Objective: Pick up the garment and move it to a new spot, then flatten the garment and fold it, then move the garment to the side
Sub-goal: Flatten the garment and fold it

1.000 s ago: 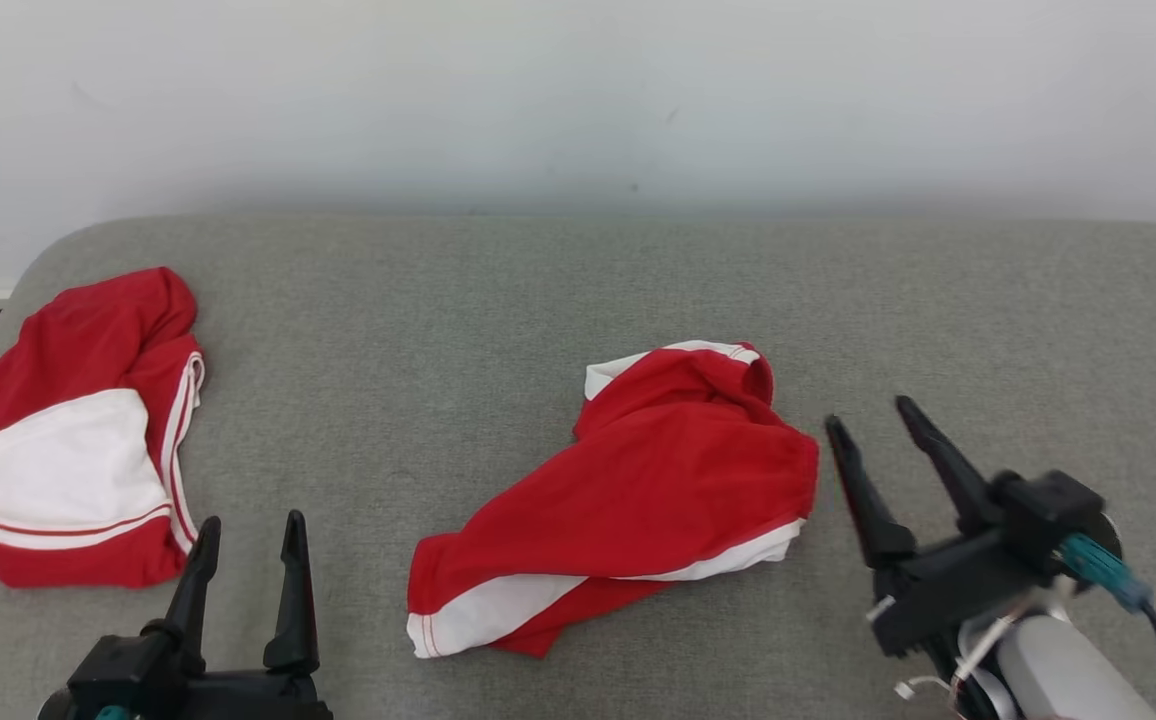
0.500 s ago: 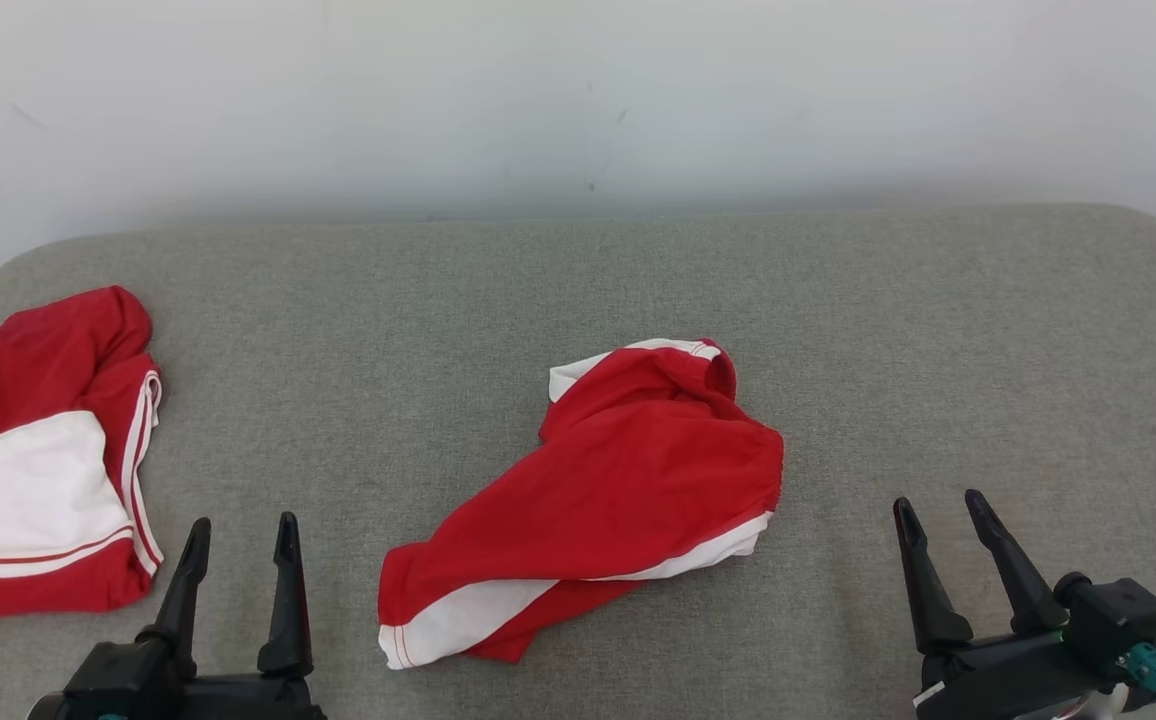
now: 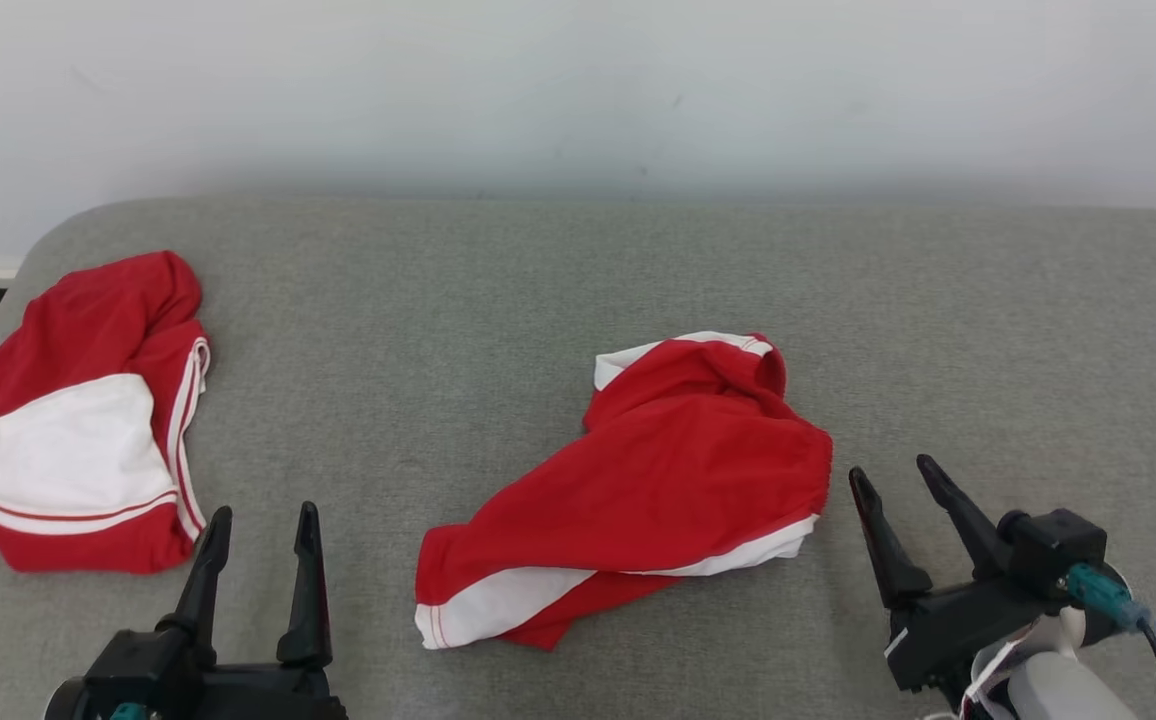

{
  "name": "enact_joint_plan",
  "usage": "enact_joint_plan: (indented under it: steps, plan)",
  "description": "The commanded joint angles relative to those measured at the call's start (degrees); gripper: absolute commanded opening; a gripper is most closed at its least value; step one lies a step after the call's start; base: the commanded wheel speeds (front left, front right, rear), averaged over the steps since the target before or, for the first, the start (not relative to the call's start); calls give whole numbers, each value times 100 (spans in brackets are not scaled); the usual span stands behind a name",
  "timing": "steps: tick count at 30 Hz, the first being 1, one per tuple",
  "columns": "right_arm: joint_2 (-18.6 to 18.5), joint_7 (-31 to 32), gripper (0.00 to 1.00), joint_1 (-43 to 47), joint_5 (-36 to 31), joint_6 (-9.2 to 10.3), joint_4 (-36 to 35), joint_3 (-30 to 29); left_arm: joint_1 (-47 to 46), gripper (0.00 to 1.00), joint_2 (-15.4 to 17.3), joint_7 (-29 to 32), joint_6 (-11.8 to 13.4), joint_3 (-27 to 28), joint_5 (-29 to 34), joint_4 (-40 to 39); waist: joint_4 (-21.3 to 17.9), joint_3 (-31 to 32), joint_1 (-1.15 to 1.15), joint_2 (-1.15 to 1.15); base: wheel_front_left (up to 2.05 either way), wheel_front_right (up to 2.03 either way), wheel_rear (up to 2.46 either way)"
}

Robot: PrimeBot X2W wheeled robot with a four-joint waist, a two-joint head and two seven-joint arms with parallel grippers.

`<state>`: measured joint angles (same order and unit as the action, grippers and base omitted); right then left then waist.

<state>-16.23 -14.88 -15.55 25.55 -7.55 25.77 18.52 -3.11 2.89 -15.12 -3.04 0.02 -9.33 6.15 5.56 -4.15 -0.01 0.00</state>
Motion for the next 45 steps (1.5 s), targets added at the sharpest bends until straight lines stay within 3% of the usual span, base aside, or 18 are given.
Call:
enact_joint_plan:
  steps: [1, 7, 15, 16, 17, 18, 28, 38, 45]
  plan:
    - [-42, -11, 100, -163, 128, 13, 177, 82, -67, 100, 1, -5, 18, -15, -26, -9, 150, -101, 1, 0, 0, 0, 0]
    - [-137, -20, 100, -578, 381, 13, 928, 476, -145, 100, 2, -5, 42, -111, -77, 3, 385, -253, 1, 0, 0, 0, 0]
    - [21, -28, 100, -965, 1239, 13, 1918, 1115, -245, 100, 1, -5, 69, -185, -117, 36, 592, -386, 1, 0, 0, 0, 0]
    - [41, -22, 40, -1004, 1341, 13, 1979, 1187, -249, 100, 1, -5, 78, -190, -116, 39, 600, -392, 1, 0, 0, 0, 0]
    - [49, -22, 2, -1038, 1433, 13, 2039, 1268, -255, 100, 1, -5, 84, -193, -116, 41, 605, -395, 1, 0, 0, 0, 0]
    - [35, -22, 0, -1067, 1504, 13, 2080, 1341, -259, 100, 2, -5, 85, -186, -115, 51, 606, -395, 1, 0, 0, 0, 0]
    - [-268, -26, 0, -718, 1448, 13, 1304, 1053, -138, 100, 1, -5, 83, -101, -153, 106, 316, -214, 1, 0, 0, 0, 0]
    - [-587, -27, 0, 650, 918, 13, -144, 124, 4, 100, 2, -5, 137, -167, -258, 76, -49, -140, 1, 0, 0, 0, 0]
    - [-598, 32, 0, 1335, 807, 13, -398, -266, -28, 100, 2, -5, 154, -206, -258, 96, -123, -125, 1, 0, 0, 0, 0]
